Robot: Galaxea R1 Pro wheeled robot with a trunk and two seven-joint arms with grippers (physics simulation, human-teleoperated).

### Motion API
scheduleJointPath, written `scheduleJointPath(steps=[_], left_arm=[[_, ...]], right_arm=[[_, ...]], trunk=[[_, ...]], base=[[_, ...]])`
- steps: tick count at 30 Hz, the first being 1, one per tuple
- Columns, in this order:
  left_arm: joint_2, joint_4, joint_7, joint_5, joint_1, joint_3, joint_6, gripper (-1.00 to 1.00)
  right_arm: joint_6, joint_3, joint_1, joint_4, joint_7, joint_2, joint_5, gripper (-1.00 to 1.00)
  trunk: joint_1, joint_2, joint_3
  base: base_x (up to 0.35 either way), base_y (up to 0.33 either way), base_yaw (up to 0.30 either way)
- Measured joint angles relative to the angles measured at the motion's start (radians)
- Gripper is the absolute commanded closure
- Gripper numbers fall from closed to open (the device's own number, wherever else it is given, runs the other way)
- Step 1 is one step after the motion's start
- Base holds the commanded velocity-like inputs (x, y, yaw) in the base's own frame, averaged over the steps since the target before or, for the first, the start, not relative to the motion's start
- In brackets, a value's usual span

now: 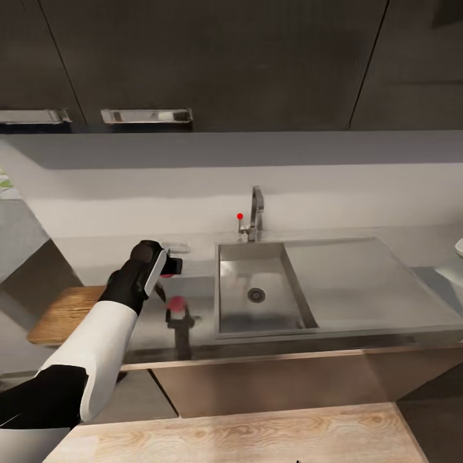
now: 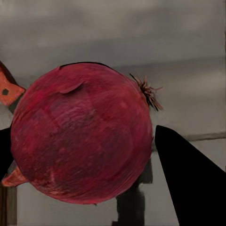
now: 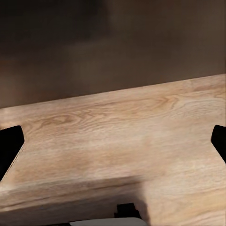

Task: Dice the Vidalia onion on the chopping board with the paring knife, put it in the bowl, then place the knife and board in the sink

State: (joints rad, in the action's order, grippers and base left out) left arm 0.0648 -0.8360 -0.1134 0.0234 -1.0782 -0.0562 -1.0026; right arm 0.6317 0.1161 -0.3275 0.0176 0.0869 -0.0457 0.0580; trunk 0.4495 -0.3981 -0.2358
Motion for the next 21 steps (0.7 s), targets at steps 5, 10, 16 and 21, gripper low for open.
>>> scheduleJointPath(steps=[5, 10, 16, 21], left_arm=[[0.000, 0.002, 0.000, 0.000, 0.000, 0.000, 0.000, 1.00], [-0.001, 0.004, 0.000, 0.000, 0.000, 0.000, 0.000, 1.00], [-0.001, 0.004, 0.000, 0.000, 0.001, 0.000, 0.000, 1.00], [-0.002, 0.010, 0.000, 0.000, 0.001, 0.000, 0.000, 1.00]], right_arm=[[0.000, -0.001, 0.000, 0.000, 0.000, 0.000, 0.000, -1.00], [0.000, -0.001, 0.000, 0.000, 0.000, 0.000, 0.000, -1.00], [0.000, -0.001, 0.000, 0.000, 0.000, 0.000, 0.000, -1.00], [0.000, -0.001, 0.000, 0.000, 0.000, 0.000, 0.000, -1.00]], trunk=[[0.000, 0.000, 0.000], [0.000, 0.000, 0.000], [0.000, 0.000, 0.000], [0.000, 0.000, 0.000]], base=[[-0.025, 0.302, 0.000], [-0.085, 0.302, 0.000], [-0.101, 0.300, 0.000], [-0.108, 0.298, 0.000]])
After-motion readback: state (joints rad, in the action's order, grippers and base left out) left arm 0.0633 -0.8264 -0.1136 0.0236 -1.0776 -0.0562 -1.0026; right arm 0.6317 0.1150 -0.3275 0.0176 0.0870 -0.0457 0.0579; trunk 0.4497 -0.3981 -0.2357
